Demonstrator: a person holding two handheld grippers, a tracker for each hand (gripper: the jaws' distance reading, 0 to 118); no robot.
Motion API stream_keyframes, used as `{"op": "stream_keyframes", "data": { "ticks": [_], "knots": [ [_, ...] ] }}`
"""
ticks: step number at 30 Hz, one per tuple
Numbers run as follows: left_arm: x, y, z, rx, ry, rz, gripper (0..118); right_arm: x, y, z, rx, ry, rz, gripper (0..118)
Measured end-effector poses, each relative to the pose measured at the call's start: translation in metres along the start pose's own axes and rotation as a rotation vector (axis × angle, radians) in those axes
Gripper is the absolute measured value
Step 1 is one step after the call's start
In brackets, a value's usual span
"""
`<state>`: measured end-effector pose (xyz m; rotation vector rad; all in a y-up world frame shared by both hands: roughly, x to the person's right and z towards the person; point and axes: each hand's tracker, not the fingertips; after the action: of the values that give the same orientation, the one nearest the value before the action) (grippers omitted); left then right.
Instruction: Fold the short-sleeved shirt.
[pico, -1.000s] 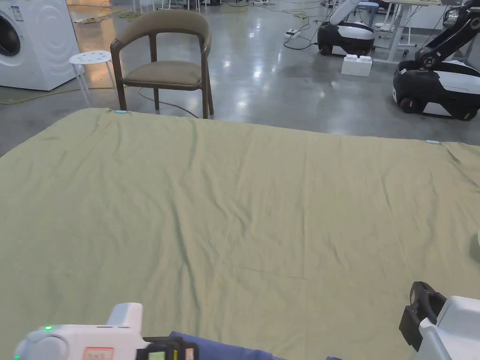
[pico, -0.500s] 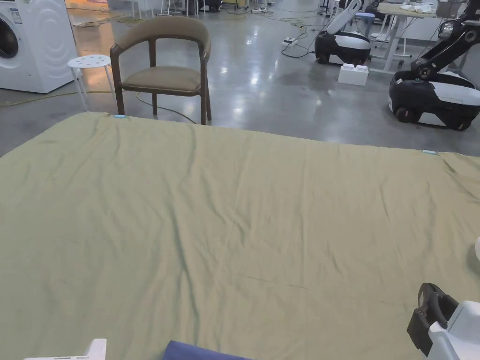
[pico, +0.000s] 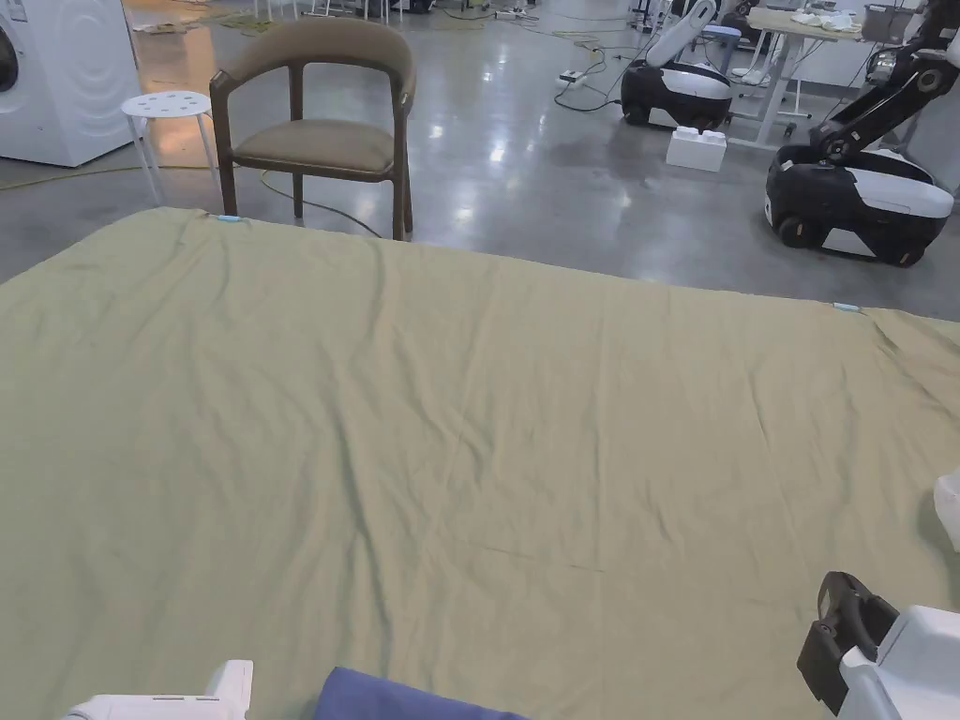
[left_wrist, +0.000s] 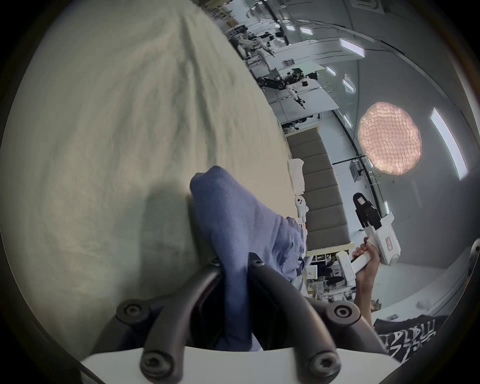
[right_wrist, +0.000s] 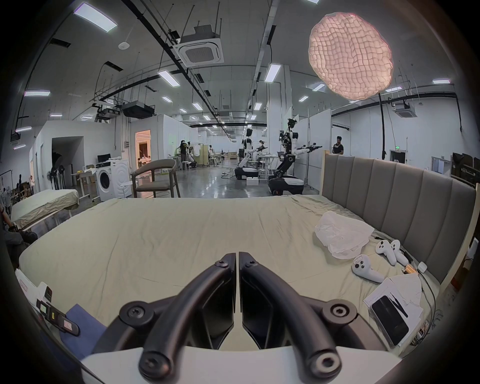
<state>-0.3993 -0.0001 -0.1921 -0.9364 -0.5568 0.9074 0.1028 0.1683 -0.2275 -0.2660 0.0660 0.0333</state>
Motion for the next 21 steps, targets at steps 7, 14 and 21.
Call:
{"op": "stream_keyframes", "data": {
  "ticks": [7,14,21],
  "knots": [
    [0.058,0.017,0.034,0.028,0.068,-0.131,7,-0.001,0.001,-0.001,-0.002,0.005,0.01,1],
    [0.112,0.043,0.103,0.064,0.351,-0.208,7,-0.004,0.0,-0.006,-0.008,0.022,0.011,1],
    [0.161,0.049,0.126,0.07,0.624,-0.288,7,-0.011,-0.002,-0.011,-0.008,0.051,0.005,1]
  ]
}}
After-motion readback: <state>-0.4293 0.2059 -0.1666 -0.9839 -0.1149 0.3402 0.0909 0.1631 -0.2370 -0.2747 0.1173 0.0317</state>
